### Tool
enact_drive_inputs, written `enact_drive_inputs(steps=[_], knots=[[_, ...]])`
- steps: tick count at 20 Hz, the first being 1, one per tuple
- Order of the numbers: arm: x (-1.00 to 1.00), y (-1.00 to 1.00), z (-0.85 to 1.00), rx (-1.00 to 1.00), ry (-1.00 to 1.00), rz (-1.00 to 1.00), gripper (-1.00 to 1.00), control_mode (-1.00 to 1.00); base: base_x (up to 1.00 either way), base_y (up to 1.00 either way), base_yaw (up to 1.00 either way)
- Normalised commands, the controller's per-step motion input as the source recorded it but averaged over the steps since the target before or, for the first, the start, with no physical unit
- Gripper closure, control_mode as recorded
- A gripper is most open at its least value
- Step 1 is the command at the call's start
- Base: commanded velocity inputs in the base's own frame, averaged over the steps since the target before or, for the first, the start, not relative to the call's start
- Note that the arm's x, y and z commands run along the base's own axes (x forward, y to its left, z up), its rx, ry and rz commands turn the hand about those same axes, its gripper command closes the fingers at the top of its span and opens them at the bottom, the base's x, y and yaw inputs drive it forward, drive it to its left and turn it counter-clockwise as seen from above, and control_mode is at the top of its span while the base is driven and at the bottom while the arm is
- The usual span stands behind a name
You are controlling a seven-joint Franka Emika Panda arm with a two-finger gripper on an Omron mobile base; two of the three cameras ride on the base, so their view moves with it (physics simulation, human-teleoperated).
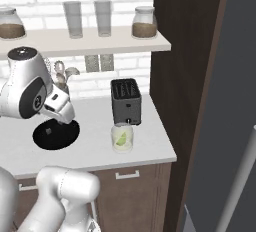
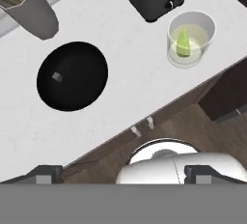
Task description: Grab a lemon wedge from the fridge and one ice cube from the ice bowl, and put them in the glass of lemonade.
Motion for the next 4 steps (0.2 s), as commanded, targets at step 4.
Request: enact_drive_inputs(steps=[4], knots=[[-0.13,0.00,0.59,0.06,-0.13,0.00,-1.00,-1.00,0.00,0.00,0.00]])
